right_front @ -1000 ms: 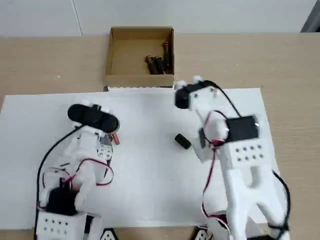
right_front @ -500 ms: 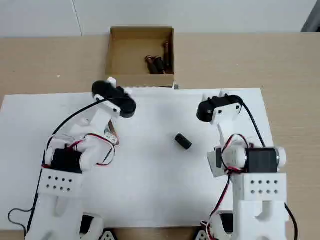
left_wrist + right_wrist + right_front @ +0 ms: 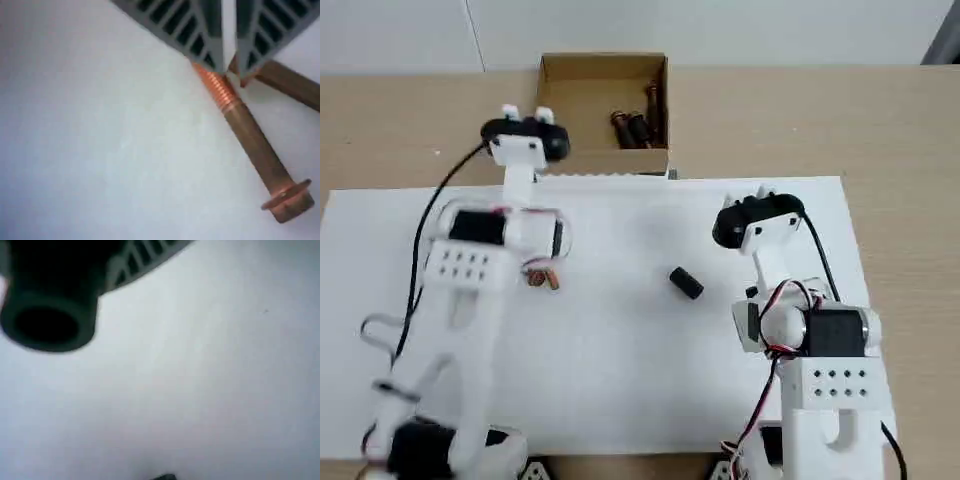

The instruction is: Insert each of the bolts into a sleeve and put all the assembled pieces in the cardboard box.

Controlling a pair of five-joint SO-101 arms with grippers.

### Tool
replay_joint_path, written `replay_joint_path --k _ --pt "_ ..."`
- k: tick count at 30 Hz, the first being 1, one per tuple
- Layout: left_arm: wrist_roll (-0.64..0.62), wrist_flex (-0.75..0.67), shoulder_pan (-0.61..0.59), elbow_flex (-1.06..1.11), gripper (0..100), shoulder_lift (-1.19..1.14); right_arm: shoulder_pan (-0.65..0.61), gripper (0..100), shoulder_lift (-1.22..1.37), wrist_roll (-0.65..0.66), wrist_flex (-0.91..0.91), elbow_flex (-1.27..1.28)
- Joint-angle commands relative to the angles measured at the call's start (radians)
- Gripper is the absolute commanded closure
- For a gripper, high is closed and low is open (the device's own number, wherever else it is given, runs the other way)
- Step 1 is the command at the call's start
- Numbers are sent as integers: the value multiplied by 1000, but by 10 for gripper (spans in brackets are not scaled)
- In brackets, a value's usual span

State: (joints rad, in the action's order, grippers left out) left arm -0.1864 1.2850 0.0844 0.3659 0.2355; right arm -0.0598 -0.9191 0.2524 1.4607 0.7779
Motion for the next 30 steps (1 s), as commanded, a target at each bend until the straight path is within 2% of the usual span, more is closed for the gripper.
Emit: replay_joint_path --k 1,7,13,23,30 --pt "-126 72 -2 -205 994 -164 2 995 -19 -5 -45 6" --pt "-233 181 -8 -444 994 -400 2 995 -18 -5 -82 15" --pt "-236 284 -15 -588 994 -548 2 995 -18 -5 -82 15" --pt "-264 336 -63 -671 915 -632 1 995 -18 -11 -96 15" --pt "-259 324 -64 -670 913 -700 -2 995 -18 -11 -96 15"
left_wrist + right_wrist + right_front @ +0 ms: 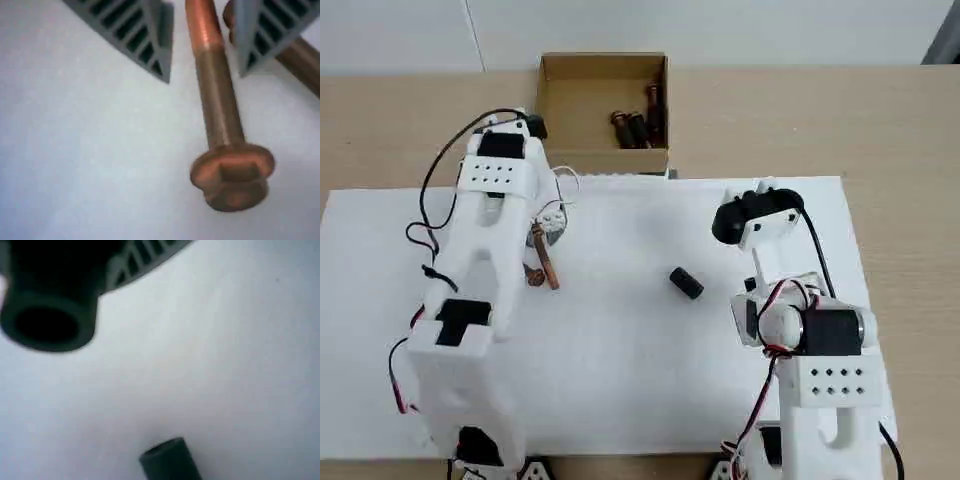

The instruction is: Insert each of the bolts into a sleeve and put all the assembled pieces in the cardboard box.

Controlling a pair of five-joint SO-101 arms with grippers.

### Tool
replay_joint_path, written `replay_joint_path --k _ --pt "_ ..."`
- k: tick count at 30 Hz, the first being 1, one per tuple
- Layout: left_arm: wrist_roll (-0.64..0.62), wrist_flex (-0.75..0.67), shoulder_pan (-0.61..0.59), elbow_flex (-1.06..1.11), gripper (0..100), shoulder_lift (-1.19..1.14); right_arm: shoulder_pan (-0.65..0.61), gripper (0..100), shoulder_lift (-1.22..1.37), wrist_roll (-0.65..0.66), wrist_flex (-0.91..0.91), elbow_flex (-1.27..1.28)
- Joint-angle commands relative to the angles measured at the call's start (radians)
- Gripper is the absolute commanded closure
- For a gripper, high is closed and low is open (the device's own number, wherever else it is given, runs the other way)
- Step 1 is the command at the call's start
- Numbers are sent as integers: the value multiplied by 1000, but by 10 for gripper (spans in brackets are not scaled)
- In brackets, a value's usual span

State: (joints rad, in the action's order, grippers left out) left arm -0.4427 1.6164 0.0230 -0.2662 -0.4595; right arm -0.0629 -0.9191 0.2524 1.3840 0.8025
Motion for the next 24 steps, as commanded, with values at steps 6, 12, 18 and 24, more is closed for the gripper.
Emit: replay_joint_path --k 6,12,18,24 --pt "-3 -72 -28 -38 913 -49 1 995 -18 -11 -19 -9" --pt "-2 -120 -54 -38 917 -89 1 995 -18 -11 -19 -9" --pt "-2 -126 -55 -38 981 -118 1 995 -21 -11 -18 -9" --pt "-3 -118 -49 -38 995 -110 -1 995 -27 -11 -15 -17"
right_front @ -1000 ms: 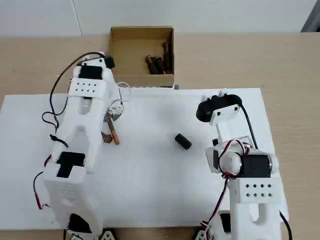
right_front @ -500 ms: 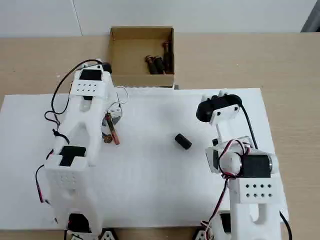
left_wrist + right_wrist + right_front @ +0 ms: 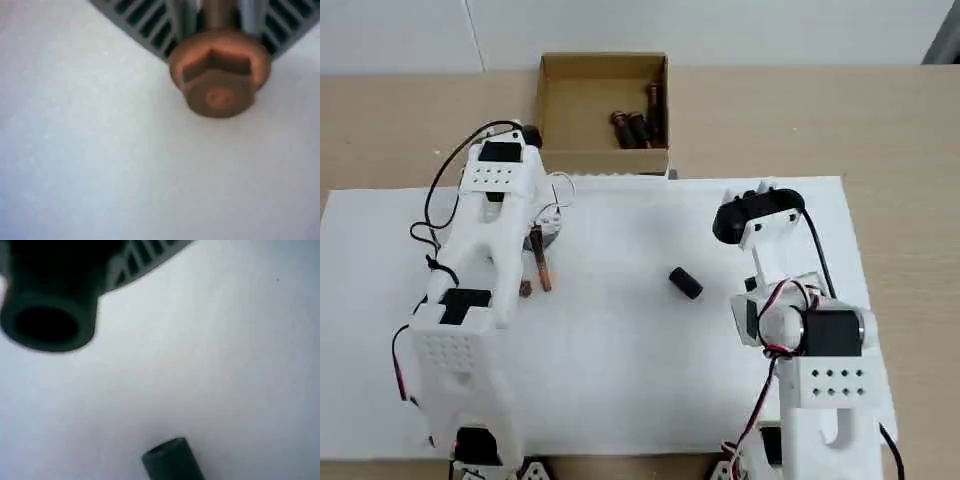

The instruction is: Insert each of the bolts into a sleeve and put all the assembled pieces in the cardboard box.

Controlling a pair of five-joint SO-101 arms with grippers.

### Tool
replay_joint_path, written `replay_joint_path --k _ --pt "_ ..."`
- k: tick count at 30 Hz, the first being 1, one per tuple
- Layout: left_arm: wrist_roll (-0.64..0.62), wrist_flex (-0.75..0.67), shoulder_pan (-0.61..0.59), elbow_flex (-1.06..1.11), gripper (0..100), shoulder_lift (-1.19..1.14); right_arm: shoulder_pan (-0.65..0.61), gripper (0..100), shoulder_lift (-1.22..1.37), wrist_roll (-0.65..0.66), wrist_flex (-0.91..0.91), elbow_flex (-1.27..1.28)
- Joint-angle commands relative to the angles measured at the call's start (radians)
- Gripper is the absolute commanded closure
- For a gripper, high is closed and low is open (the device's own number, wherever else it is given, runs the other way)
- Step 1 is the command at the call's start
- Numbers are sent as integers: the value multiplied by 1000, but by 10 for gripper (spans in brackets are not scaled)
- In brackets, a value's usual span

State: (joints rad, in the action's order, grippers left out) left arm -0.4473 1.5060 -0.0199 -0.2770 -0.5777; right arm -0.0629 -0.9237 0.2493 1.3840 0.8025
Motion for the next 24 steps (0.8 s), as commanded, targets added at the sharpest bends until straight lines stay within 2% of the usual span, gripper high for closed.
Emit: replay_joint_path --k 1,5,11,17,22,24 --pt "2 -8 -8 -27 995 8 -1 995 -22 -8 -13 -17" --pt "2 14 -5 -30 995 51 -1 995 -24 -8 18 -57" --pt "5 51 54 -62 995 261 -1 995 -24 -8 93 -163" --pt "112 55 120 -61 995 437 2 995 -24 -8 173 -204" --pt "170 58 127 -59 995 505 5 995 -41 -12 206 -215" --pt "212 81 137 -61 995 537 5 995 -96 -60 205 -213"
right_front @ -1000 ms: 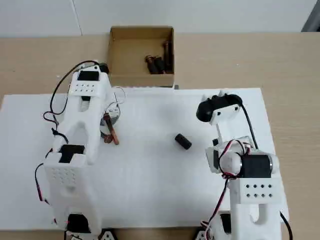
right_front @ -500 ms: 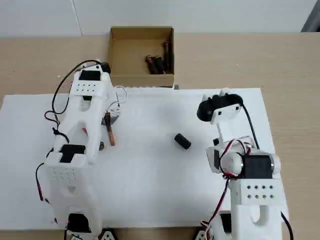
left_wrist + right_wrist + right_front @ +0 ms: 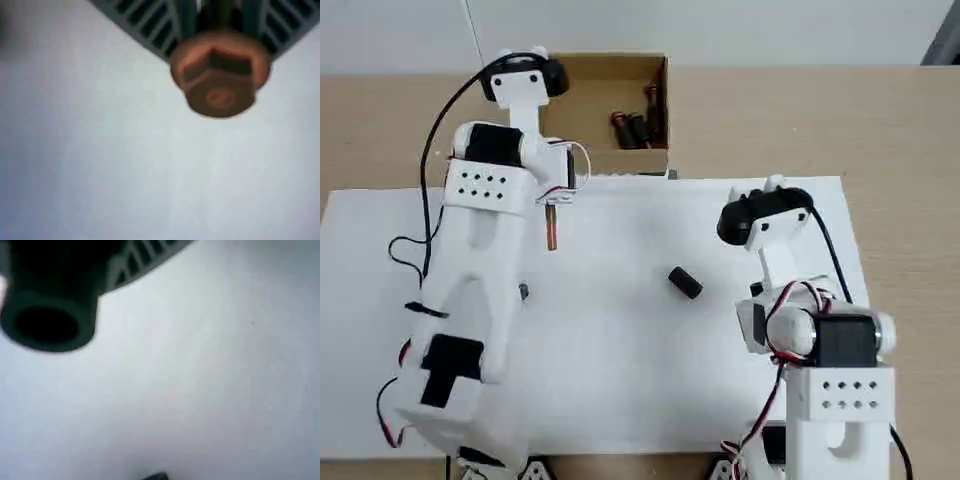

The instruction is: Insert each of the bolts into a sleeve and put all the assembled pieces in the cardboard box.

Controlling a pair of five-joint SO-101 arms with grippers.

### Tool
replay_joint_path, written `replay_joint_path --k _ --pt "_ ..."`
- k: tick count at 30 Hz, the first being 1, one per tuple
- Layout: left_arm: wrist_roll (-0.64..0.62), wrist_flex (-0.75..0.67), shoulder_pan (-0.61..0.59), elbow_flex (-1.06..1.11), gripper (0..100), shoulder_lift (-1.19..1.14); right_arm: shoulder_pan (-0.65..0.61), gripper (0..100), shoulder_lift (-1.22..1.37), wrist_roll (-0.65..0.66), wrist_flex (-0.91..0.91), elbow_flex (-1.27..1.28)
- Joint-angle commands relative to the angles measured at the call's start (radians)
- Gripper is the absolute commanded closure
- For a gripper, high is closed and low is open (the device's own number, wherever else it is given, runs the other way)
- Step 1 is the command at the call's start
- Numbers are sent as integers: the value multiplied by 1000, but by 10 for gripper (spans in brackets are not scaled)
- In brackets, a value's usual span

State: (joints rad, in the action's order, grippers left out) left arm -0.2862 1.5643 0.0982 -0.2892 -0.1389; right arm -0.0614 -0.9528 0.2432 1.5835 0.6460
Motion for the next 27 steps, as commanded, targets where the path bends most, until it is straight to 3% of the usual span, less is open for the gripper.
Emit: replay_joint_path --k 1,5,10,16,27 --pt "60 38 28 -47 995 115 5 995 -94 -77 4 -54" --pt "66 87 100 -24 995 189 2 995 -206 -106 -33 -41" --pt "64 8 163 101 995 322 2 995 -314 -107 -119 77" --pt "64 -187 206 390 995 551 2 995 -421 -109 -269 219" --pt "63 -692 198 981 995 1008 -4 995 -516 -112 -558 534"
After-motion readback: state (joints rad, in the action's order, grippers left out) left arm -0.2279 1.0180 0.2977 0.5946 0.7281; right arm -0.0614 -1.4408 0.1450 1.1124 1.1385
